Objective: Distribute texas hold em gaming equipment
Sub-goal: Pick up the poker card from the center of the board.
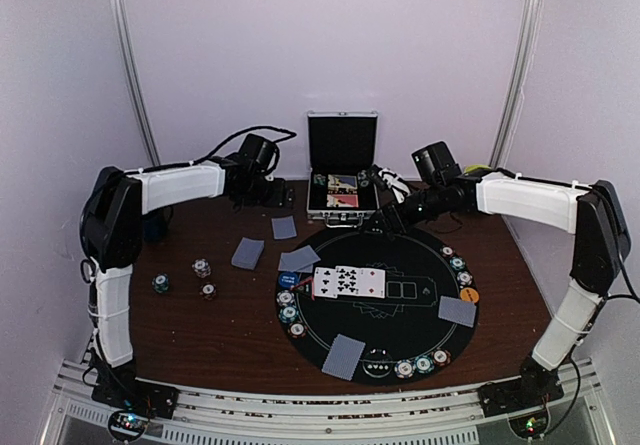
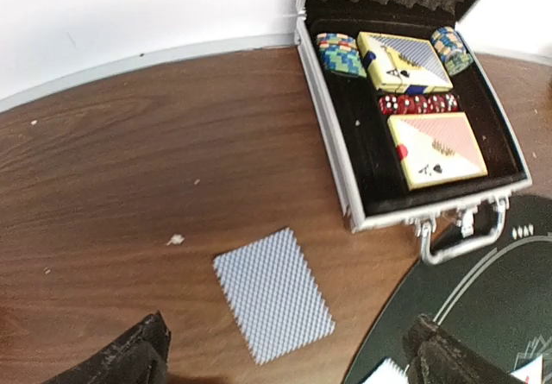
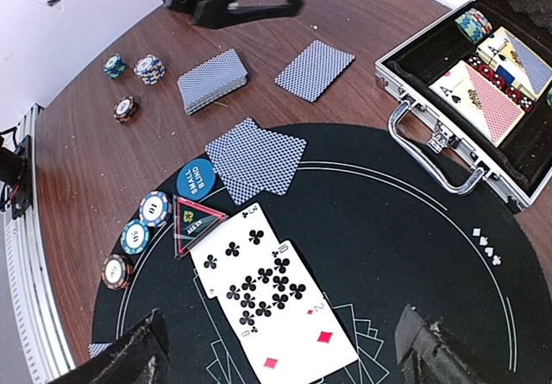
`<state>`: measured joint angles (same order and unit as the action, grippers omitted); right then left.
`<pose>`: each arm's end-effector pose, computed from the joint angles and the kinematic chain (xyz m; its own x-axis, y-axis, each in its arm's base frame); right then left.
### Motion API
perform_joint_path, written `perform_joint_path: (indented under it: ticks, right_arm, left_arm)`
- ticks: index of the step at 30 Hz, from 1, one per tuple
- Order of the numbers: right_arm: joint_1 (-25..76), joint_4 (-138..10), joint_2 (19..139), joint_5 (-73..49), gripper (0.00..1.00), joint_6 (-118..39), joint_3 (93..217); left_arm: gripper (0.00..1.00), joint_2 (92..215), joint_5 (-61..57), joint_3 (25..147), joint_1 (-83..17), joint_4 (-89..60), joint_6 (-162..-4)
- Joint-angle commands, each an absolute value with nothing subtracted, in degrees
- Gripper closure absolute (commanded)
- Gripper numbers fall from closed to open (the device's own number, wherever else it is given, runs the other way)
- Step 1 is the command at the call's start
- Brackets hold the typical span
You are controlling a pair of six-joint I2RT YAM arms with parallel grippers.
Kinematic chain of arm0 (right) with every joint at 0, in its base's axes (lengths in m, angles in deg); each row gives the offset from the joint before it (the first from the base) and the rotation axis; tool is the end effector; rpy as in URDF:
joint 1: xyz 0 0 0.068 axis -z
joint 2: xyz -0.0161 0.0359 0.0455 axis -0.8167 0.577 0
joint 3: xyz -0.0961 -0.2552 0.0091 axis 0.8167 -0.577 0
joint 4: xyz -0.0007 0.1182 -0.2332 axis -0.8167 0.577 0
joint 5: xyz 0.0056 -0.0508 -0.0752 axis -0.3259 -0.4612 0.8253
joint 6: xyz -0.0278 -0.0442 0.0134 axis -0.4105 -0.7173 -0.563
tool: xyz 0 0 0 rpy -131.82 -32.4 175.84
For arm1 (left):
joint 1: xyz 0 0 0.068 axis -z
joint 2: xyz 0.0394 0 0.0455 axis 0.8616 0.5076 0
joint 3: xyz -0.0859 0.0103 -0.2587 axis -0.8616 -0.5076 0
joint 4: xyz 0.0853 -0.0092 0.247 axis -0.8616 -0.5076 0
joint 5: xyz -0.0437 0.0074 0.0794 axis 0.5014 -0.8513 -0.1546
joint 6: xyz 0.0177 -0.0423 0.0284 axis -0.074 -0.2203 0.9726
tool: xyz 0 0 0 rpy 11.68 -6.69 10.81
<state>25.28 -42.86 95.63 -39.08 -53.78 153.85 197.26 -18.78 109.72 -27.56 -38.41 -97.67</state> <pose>0.3187 0.2033 0.2616 -0.5096 -0.4079 -0.7576 -0.8286 0.4700 0.3044 0.4046 -0.2457 0.2274 -0.7271 -0.0554 -0.6843 0.1275 0.9685 -0.2139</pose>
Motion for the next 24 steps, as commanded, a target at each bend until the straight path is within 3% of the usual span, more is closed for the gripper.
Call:
perform_joint_path:
  ticks: [1, 10, 24]
  right_arm:
    - [25.67, -44.62, 93.04, -38.14, 0.07, -53.44, 152.77]
    - [25.69, -45.96, 91.19, -37.89, 0.07, -53.46, 151.21]
    - [25.65, -46.49, 91.30, -37.99, 0.07, -53.50, 150.49]
  left_arm:
    - [0.02, 205.77, -23.56, 119.13, -26.33, -46.98, -104.17]
    - [0.03, 208.34, -26.13, 118.13, -26.34, -45.55, -114.23]
    - [0.05, 216.45, -22.31, 122.88, -26.33, -44.18, -116.22]
